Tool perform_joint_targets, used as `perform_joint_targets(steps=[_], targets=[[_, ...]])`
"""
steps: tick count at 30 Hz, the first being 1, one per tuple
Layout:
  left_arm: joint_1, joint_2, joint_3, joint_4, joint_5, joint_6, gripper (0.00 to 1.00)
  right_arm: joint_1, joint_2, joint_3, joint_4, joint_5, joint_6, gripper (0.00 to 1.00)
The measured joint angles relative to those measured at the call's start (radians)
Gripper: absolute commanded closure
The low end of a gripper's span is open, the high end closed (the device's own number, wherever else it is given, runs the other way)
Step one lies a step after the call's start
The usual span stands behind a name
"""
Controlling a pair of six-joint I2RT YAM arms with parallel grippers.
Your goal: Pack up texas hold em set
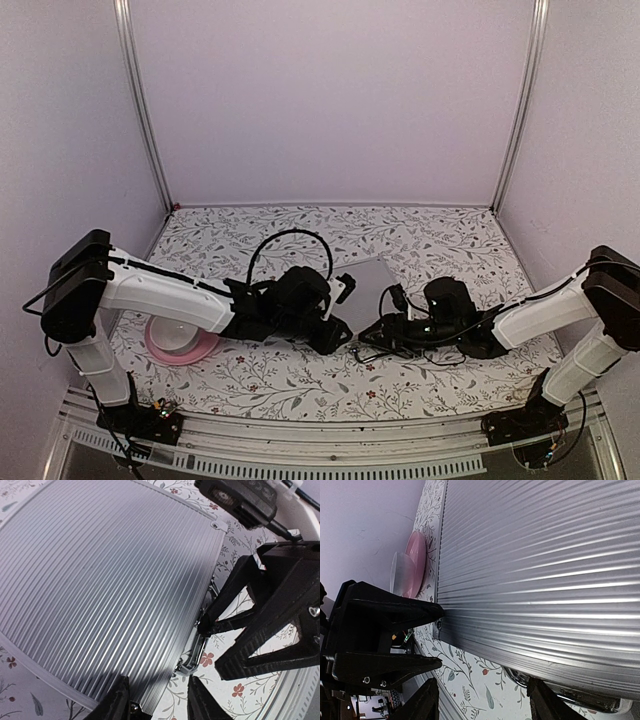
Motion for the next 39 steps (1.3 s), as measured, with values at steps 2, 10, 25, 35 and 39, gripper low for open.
perform_joint_targets(steps=[2, 10, 25, 35, 39], targets=[[0.0, 0.0, 0.0, 0.0, 0.0, 0.0, 0.6, 0.0, 0.0, 0.0, 0.0, 0.001, -0.002, 0.39], [-0.001, 0.0, 0.0, 0.0, -0.002, 0.0, 0.6, 0.0, 0.0, 0.0, 0.0, 0.004, -0.008, 0.39], [-0.004, 0.0, 0.0, 0.0, -0.014, 0.0, 0.6, -0.001, -0.081, 0.002, 0.009, 0.056, -0.031, 0.39], [-0.006, -0.002, 0.0, -0.002, -0.023, 0.0, 0.59, -0.014, -0.192, -0.009, -0.021, 0.088, -0.058, 0.38], [-0.008, -0.011, -0.002, -0.017, -0.034, -0.001, 0.58, -0.014, -0.198, -0.021, -0.057, 0.083, -0.086, 0.39]])
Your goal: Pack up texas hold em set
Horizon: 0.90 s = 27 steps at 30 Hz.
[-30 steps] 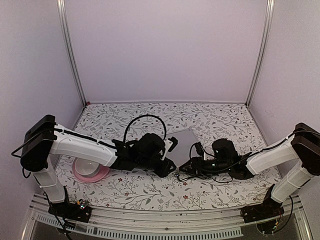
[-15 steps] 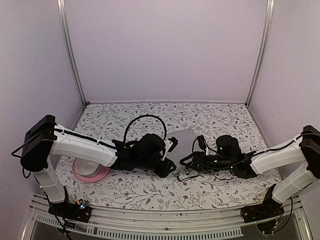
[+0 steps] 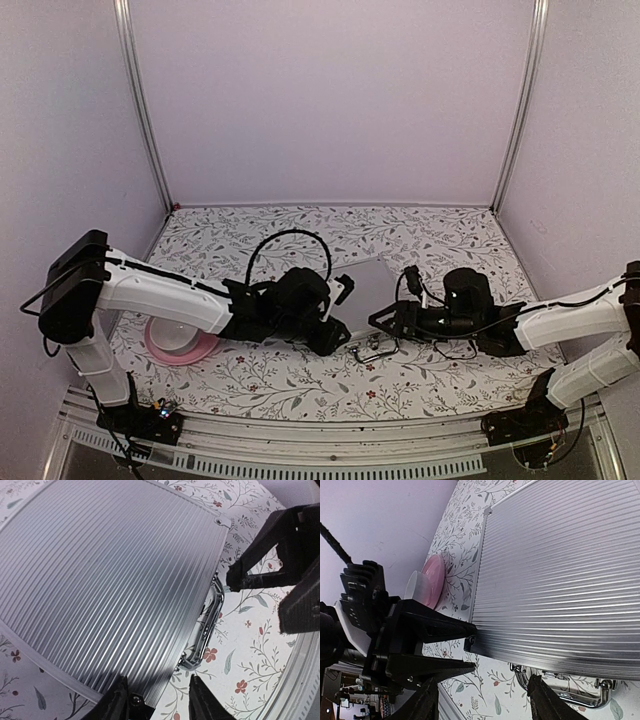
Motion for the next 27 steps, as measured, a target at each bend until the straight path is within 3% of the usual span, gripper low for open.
perform_joint_targets(steps=[5, 13, 27], targets=[[0.0, -0.01, -0.004, -0.012, -0.004, -0.001, 0.57, 0.002, -0.007, -0.047, -0.041, -0.006, -0.011, 0.47], [0.002, -0.013, -0.005, -0.019, 0.008, -0.008, 0.58, 0.021, 0.006, -0.069, -0.064, 0.008, 0.004, 0.69], [0.002, -0.022, -0.034, 0.019, 0.011, -0.019, 0.58, 0.056, 0.108, -0.025, -0.087, 0.07, 0.003, 0.82]])
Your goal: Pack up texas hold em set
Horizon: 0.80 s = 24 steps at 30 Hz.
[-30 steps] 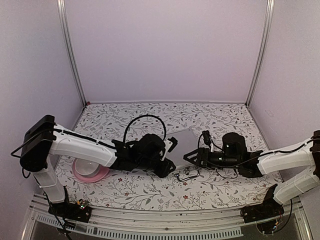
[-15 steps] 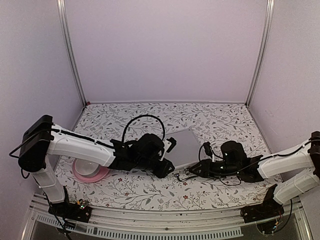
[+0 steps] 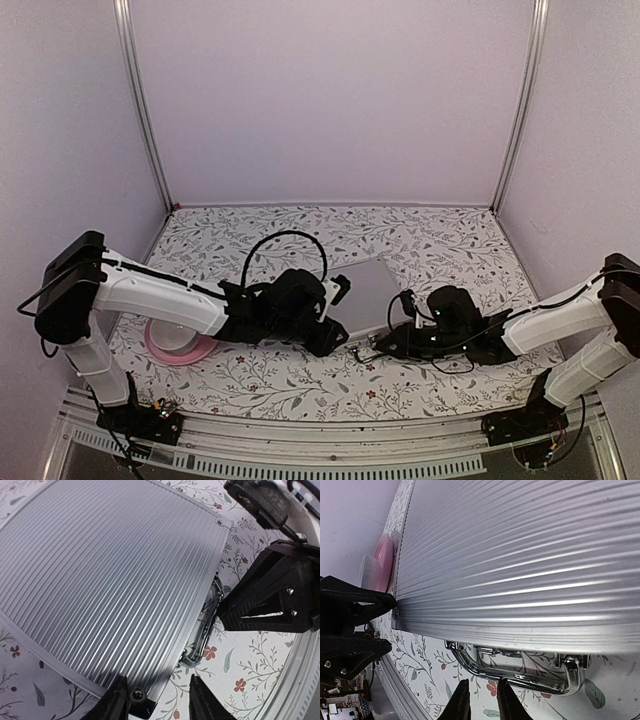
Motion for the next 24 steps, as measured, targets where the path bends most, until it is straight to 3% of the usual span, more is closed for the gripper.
perform_joint_targets(steps=[5, 24], targets=[[0.0, -0.005, -0.007, 0.003, 0.0, -0.002, 0.58, 0.006, 0.034, 0.015, -0.001, 0.013, 0.0, 0.87], [0.0, -0.008, -0.01, 0.002, -0.018, -0.001, 0.58, 0.024, 0.12, 0.058, -0.021, 0.075, 0.001, 0.9]])
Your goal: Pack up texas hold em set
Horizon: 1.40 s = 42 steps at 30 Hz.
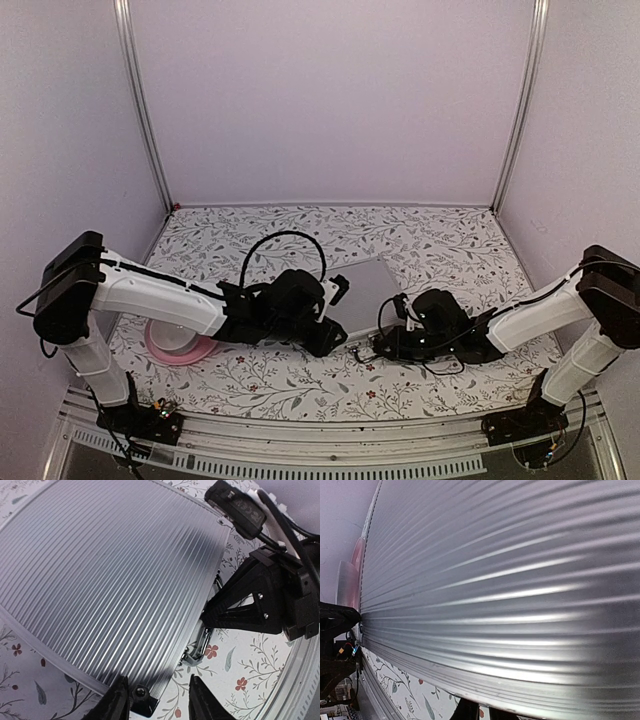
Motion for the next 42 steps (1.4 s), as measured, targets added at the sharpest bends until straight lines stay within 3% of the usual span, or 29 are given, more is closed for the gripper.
perform_joint_targets(steps=[20, 27, 33, 36, 40, 42], targets=[[0.0, 0.0, -0.001, -0.001, 0.003, 0.003, 0.58, 0.02, 0.046, 0.036, -0.002, 0.055, 0.037, 0.93], [0.0, -0.011, -0.01, 0.0, -0.003, 0.003, 0.58, 0.024, 0.031, 0.036, -0.017, 0.066, 0.037, 0.87], [0.0, -0.063, -0.037, -0.034, -0.019, 0.002, 0.56, 0.025, -0.073, 0.028, -0.092, 0.074, 0.003, 0.83], [0.0, -0.106, -0.045, -0.044, -0.029, 0.002, 0.5, 0.025, -0.148, 0.023, -0.126, 0.074, -0.014, 0.73], [0.01, -0.166, -0.047, -0.048, -0.031, 0.002, 0.2, 0.025, -0.245, 0.018, -0.183, 0.075, -0.051, 0.55], [0.02, -0.186, -0.047, -0.044, -0.02, -0.001, 0.12, 0.018, -0.274, 0.04, -0.225, 0.076, -0.086, 0.5]])
